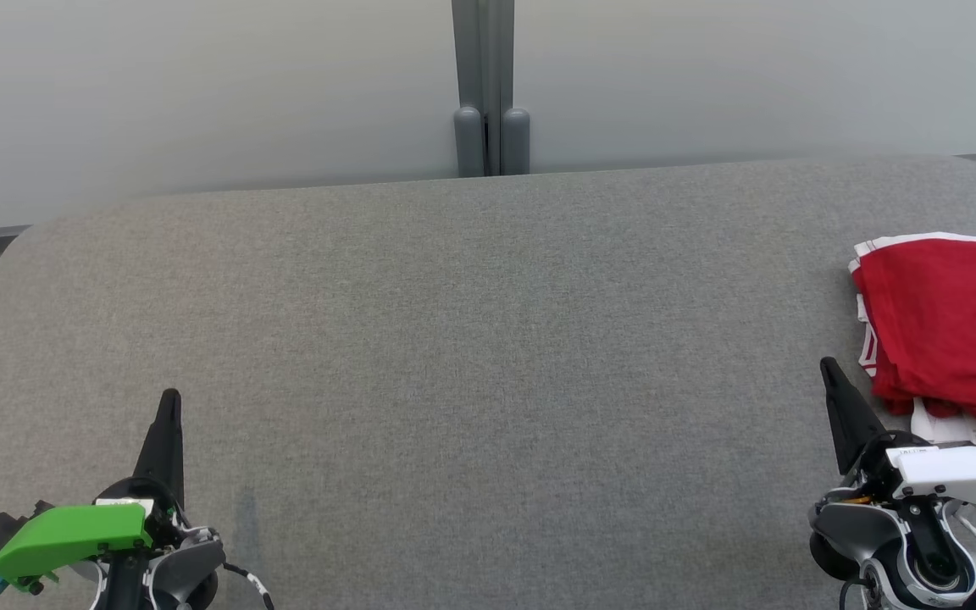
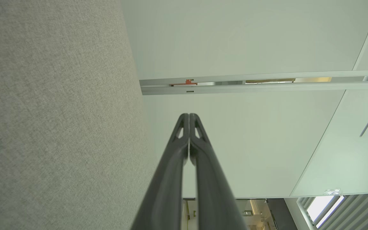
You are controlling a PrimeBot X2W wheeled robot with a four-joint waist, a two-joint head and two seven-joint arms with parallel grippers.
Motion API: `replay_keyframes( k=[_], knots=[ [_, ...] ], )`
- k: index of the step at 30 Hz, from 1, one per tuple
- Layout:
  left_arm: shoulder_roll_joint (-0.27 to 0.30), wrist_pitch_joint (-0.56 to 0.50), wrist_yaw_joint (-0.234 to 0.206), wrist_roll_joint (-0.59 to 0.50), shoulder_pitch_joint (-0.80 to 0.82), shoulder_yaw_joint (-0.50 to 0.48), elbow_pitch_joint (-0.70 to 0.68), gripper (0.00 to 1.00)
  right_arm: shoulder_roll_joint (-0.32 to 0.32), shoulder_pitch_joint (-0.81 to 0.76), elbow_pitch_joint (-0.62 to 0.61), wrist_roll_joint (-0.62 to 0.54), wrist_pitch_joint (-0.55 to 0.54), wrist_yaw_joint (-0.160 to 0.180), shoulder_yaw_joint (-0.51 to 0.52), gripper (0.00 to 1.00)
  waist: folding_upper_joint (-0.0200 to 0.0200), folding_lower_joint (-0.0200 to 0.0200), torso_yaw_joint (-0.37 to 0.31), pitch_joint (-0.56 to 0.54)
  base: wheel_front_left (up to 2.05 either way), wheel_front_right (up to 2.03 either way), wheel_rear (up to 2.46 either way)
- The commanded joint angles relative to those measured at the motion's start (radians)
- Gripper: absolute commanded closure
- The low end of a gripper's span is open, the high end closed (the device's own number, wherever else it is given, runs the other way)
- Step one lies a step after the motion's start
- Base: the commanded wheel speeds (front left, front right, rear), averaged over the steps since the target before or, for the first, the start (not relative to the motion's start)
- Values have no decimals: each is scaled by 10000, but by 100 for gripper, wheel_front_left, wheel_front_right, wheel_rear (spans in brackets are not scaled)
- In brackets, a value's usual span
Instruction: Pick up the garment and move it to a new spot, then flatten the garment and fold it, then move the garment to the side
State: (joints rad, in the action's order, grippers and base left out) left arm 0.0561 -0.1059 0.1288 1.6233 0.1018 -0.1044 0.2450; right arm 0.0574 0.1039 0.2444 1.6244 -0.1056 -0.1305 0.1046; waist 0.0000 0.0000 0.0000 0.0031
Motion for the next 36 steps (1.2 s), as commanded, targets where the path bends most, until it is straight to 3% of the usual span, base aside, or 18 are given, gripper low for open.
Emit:
replay_keyframes(
  k=[1,36],
  knots=[
    [17,-54,41,-66,111,-45,5,100,0,70,15,-76,-49,-4,17,100,0,0,0,0,0,0,0],
    [-9,-60,42,-87,115,-82,9,100,-21,73,17,-98,-83,-4,59,100,0,0,0,0,0,0,0]
  ],
)
